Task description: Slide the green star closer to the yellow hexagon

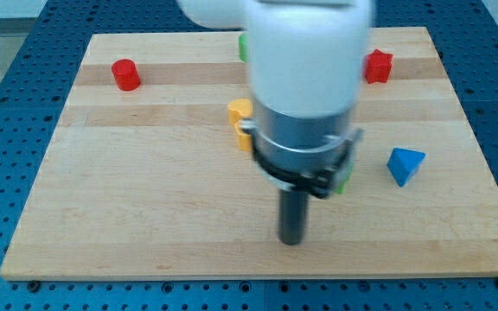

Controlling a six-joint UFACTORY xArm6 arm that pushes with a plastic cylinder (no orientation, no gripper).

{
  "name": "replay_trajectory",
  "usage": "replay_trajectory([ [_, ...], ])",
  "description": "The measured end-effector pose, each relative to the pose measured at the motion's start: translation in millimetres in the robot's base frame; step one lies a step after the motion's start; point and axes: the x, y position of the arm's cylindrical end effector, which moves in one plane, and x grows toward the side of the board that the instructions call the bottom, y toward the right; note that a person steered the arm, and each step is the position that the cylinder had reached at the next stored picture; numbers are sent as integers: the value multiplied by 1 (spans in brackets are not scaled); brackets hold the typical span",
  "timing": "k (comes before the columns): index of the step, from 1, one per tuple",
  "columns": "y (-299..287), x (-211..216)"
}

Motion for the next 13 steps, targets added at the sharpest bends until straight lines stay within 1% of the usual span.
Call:
replay_trajectory([
  [1, 55, -38],
  [2, 55, -41],
  [3, 41, -52],
  [4, 25, -98],
  [5, 25, -145],
  [6, 28, -126],
  [7, 63, -97],
  [8, 87, -120],
  [9, 83, -163],
  [11, 55, -165],
  [13, 2, -172],
])
